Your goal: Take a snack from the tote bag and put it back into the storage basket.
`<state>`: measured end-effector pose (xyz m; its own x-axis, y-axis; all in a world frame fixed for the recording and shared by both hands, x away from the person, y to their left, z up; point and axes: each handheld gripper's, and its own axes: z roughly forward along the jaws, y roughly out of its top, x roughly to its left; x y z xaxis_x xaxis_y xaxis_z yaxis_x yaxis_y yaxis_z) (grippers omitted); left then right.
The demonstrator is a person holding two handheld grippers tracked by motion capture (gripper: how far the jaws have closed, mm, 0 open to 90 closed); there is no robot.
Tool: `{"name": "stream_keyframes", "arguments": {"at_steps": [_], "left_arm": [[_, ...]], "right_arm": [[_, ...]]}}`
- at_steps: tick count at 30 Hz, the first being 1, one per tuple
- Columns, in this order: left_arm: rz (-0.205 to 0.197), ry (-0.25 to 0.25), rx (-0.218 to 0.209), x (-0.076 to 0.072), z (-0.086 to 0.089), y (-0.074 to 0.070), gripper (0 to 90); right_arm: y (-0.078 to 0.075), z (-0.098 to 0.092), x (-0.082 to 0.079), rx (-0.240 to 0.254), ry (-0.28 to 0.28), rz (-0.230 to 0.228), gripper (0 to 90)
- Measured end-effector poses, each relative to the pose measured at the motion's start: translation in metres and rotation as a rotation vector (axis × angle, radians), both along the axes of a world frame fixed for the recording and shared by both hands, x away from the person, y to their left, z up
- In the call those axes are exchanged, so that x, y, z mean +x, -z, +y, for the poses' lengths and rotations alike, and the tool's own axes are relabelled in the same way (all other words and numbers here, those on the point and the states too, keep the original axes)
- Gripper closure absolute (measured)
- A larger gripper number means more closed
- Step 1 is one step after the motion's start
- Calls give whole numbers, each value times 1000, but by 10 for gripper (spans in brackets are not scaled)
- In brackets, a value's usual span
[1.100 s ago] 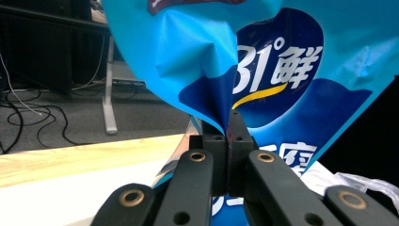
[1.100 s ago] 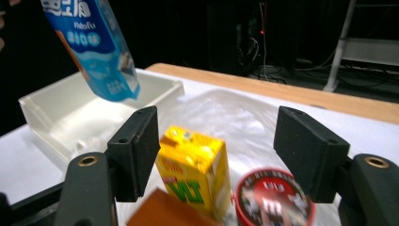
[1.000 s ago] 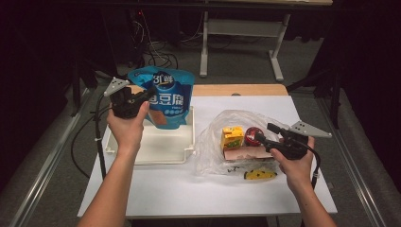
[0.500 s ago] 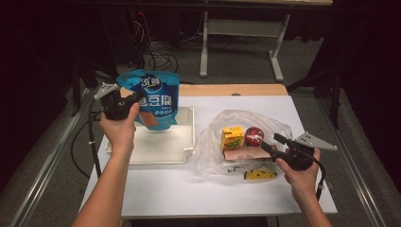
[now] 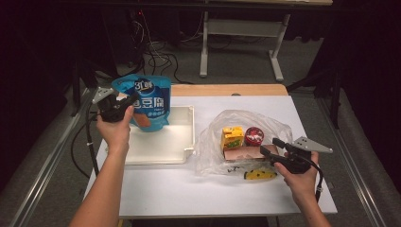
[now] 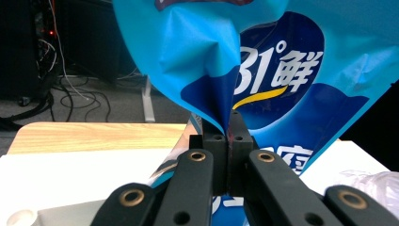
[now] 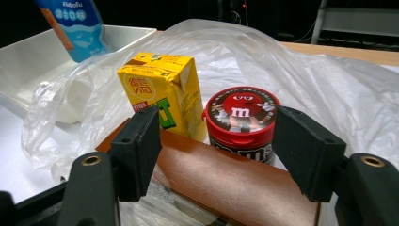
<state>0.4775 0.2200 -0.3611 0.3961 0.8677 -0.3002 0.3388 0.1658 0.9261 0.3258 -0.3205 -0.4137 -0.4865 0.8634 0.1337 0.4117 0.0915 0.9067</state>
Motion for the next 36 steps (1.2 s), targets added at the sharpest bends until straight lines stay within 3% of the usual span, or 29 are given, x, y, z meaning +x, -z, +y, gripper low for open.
{"name": "stream_keyframes", "arguments": {"at_steps": [3,8,15,17,21,27,31,32,36], "left_arm": [[-12,7,-38,1,10,5,900],[-5,-7,-2,2,19,8,900],[6,-21,-35,4,31,17,900],[15,-37,-18,4,33,21,900],[9,-64,-51,3,40,27,900],[20,-54,-44,3,45,28,885],[36,-69,-42,2,45,26,805],[31,-81,-22,0,44,25,648],[66,-86,16,-4,41,21,429]], "right_arm": [[0,1,0,0,0,2,338],[1,1,0,8,3,7,340],[3,3,0,4,-1,13,341],[4,4,1,3,-1,15,342],[5,3,1,0,1,17,344],[6,2,1,0,3,22,347],[7,3,2,-6,3,23,347],[7,4,1,-11,1,24,347],[7,4,1,-13,3,22,346]]}}
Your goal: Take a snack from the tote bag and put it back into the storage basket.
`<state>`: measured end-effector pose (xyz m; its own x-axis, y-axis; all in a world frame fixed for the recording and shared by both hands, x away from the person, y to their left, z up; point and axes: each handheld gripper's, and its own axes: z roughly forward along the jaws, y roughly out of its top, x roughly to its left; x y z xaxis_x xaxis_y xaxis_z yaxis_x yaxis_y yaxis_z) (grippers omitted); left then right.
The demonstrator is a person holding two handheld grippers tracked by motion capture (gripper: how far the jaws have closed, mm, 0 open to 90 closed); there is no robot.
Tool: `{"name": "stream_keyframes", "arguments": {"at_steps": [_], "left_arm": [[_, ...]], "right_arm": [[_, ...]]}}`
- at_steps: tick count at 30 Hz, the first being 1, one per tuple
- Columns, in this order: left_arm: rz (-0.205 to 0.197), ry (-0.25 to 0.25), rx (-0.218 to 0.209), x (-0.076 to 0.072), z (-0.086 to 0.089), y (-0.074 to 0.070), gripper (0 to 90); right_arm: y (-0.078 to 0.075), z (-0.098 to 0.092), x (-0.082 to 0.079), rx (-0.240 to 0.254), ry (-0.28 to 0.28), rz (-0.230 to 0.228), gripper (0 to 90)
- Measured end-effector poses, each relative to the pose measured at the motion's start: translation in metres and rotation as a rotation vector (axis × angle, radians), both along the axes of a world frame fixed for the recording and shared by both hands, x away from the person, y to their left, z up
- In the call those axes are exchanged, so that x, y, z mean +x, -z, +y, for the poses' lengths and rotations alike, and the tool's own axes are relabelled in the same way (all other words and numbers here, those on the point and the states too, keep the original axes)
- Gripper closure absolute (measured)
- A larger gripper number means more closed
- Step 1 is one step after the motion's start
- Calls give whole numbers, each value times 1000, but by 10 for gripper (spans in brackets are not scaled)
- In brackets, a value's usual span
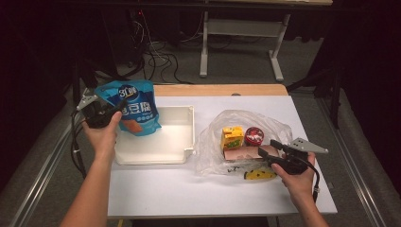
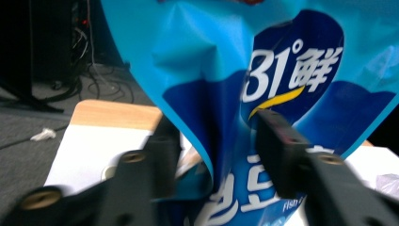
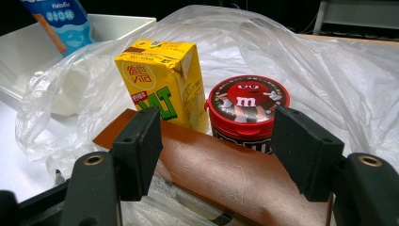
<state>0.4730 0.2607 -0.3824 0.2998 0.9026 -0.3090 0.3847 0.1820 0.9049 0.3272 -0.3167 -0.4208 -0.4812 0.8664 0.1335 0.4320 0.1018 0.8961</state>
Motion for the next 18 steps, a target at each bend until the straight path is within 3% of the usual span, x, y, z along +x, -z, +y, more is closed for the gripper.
{"name": "stream_keyframes", "arguments": {"at_steps": [5,8,18], "left_arm": [[15,8,70,-10,-8,-3,207],[-12,17,127,-20,-14,-5,139],[-26,54,103,-52,-30,-8,64]], "right_arm": [[0,-2,0,3,9,0,344],[0,-2,1,0,10,-1,344],[-1,1,1,-9,15,2,339]]}}
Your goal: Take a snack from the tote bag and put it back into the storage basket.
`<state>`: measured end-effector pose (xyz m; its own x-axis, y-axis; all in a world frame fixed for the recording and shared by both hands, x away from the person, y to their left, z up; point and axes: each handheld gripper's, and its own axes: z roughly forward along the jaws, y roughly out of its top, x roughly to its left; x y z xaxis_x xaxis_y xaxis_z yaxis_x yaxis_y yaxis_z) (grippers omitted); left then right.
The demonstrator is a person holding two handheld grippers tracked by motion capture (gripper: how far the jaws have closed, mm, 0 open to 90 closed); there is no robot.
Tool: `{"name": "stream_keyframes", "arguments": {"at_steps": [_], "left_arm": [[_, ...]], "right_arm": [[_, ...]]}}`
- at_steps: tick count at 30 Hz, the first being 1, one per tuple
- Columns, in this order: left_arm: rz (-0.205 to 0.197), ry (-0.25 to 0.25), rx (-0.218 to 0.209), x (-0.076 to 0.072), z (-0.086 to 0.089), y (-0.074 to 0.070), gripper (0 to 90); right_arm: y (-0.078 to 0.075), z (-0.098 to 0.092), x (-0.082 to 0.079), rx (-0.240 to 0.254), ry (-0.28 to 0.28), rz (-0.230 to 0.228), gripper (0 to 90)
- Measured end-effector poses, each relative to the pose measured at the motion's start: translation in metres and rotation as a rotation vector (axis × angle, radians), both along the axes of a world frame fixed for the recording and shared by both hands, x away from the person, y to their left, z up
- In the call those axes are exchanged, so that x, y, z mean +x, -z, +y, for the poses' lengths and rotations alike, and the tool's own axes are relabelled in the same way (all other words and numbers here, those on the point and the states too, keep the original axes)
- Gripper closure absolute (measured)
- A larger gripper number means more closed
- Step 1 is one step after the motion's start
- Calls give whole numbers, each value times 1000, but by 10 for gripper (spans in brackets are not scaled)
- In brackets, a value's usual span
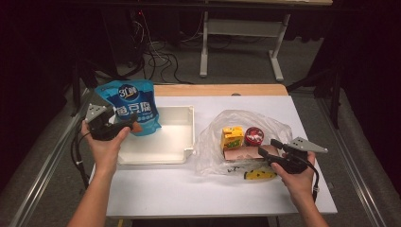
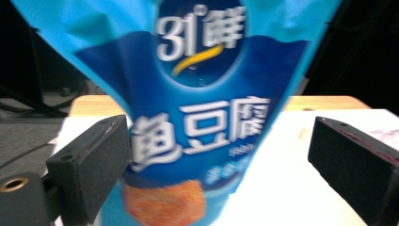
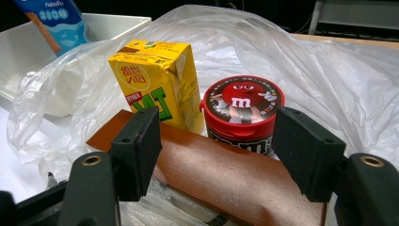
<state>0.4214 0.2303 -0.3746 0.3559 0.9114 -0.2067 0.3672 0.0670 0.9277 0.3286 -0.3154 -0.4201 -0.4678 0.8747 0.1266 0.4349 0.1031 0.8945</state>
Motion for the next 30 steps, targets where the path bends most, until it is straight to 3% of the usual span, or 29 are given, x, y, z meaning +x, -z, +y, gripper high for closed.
{"name": "stream_keyframes", "arguments": {"at_steps": [16,18,20,22,25,30], "left_arm": [[2,102,33,-41,-53,11,70],[26,112,24,-45,-64,12,93],[17,129,23,-49,-71,13,100],[17,140,54,-51,-78,13,105],[16,151,35,-56,-82,13,107],[15,154,39,-64,-82,16,125]], "right_arm": [[0,7,1,-6,-6,2,352],[0,7,1,-3,-5,1,376],[-1,8,1,6,-8,-3,396],[-2,10,1,14,-4,-5,398],[-3,17,1,19,-1,-2,388],[-4,35,4,21,10,14,365]]}}
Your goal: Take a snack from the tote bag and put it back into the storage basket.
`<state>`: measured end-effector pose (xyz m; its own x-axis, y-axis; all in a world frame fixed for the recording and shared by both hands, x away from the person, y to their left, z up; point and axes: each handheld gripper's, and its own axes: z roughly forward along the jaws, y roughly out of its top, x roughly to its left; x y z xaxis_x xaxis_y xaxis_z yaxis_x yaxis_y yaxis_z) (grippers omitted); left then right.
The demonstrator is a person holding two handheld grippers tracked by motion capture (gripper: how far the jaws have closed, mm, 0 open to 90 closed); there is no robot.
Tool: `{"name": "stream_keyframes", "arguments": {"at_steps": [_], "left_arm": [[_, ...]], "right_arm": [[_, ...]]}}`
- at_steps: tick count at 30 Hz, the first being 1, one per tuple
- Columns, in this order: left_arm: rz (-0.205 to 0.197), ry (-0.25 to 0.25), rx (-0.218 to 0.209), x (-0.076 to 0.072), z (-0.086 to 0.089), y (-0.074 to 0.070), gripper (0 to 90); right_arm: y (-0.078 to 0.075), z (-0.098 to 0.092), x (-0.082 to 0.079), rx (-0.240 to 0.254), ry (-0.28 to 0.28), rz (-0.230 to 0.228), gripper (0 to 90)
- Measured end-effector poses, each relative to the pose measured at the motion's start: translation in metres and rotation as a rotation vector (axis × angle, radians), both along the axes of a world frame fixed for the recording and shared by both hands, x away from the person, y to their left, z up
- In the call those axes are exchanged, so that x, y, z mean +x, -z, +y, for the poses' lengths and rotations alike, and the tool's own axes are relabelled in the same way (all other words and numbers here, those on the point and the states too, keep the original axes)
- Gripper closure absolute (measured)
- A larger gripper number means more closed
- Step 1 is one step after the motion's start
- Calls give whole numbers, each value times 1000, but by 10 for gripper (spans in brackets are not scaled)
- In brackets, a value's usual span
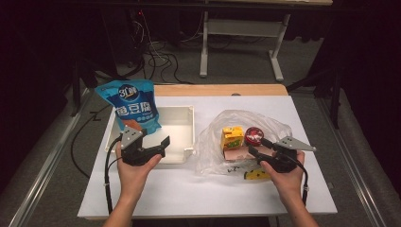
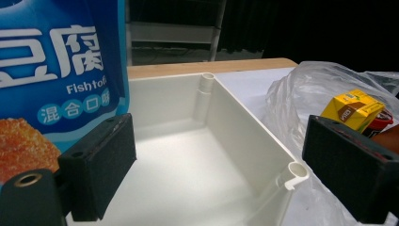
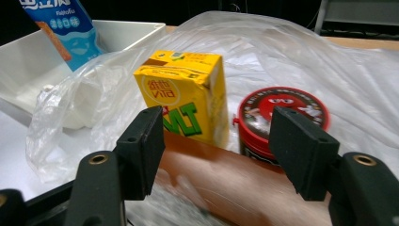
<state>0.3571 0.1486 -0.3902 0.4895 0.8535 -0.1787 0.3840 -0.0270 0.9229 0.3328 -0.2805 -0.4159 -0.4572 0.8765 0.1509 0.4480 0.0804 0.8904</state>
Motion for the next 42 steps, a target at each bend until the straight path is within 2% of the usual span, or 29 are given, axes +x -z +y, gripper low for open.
{"name": "stream_keyframes", "arguments": {"at_steps": [2,4,7,11,18,26,31,35,42], "left_arm": [[2,8,4,-4,-2,3,141],[3,13,10,-5,-3,6,136],[19,26,6,-6,-5,11,130],[18,32,4,-9,-6,11,129],[16,32,4,-11,-5,12,128],[21,34,-2,-10,-4,13,127],[40,45,-3,-9,-5,16,121],[36,46,-6,-9,-6,16,121],[46,48,-10,-9,-5,17,119]], "right_arm": [[-2,8,2,10,8,21,342],[-3,13,3,-2,10,23,327],[-4,29,8,-10,40,41,297],[-4,43,12,-32,75,47,271],[0,57,22,-5,136,61,212],[0,71,33,-34,175,66,123],[0,80,39,-62,190,69,109],[2,87,44,-99,220,83,116],[8,90,54,-92,264,105,177]]}}
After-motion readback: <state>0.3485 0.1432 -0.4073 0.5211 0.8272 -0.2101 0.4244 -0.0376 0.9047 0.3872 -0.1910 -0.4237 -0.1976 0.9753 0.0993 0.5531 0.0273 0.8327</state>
